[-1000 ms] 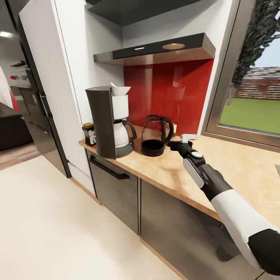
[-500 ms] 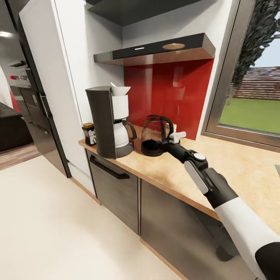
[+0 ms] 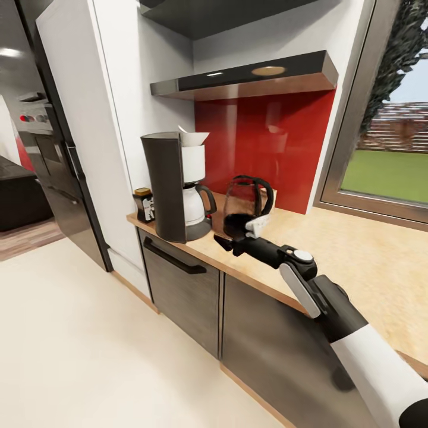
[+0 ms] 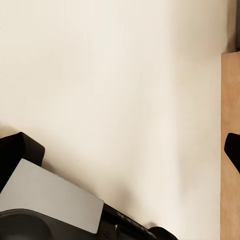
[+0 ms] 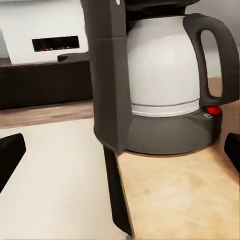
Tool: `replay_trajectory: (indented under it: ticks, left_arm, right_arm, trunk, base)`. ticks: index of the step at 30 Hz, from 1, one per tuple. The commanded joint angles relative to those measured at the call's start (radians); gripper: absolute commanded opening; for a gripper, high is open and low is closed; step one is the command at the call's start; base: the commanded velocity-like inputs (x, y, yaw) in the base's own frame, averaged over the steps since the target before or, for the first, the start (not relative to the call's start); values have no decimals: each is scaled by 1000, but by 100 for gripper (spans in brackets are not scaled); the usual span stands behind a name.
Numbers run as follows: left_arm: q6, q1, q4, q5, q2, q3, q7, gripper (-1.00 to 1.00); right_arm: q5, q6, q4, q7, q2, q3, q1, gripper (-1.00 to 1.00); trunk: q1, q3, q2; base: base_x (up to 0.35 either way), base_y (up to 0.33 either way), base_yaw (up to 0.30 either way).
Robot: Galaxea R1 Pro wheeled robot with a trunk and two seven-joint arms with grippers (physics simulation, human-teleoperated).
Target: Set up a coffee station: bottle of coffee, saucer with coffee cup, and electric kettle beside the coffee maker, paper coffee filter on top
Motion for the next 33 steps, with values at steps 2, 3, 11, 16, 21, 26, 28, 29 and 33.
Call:
replay_trajectory:
  ticks: [2, 3, 11, 16, 21, 26, 28, 29, 33]
  left_arm:
    - [1, -1, 1, -5, 0, 8, -4, 100]
    - [1, -1, 1, -5, 0, 8, -4, 100]
    - [1, -1, 1, -5, 1, 8, -4, 100]
    - [1, -1, 1, -5, 1, 8, -4, 100]
    - [1, -1, 1, -5, 1, 8, -4, 100]
    - [1, -1, 1, -5, 1, 8, -4, 100]
    - [1, -1, 1, -5, 1, 9, -4, 100]
    - [1, -1, 0, -5, 1, 9, -4, 100]
    - [1, -1, -5, -5, 0, 12, -4, 100]
  right_arm:
    - [-9, 7, -2, 21, -1, 35, 2, 100]
    - [-9, 7, -3, 29, -1, 50, 3, 100]
    - [-11, 2, 2, 79, 0, 182, 56, 100]
    - [-5, -3, 18, 77, 0, 279, 99, 100]
    - [-3, -40, 90, 78, 0, 318, 148, 100]
    - [-3, -119, 233, 83, -1, 323, 225, 100]
    - [-3, -145, 291, 96, -2, 324, 238, 100]
    - [-3, -161, 324, 107, -2, 324, 244, 100]
    - [-3, -257, 531, 176, 0, 325, 260, 100]
  trunk:
    - [0, -1, -1]
    - [0, -1, -1]
    - [0, -1, -1]
    - [0, -1, -1]
    - [0, -1, -1]
    - [0, -1, -1]
    - [0, -1, -1]
    - [0, -1, -1]
    - [0, -1, -1]
  base:
    - [0, 87, 0]
    - [0, 55, 0]
    - [0, 82, 0]
    - [0, 190, 0]
    - [0, 33, 0]
    - [0, 7, 0]
    - [0, 2, 0]
    - [0, 1, 0]
    - [0, 0, 0]
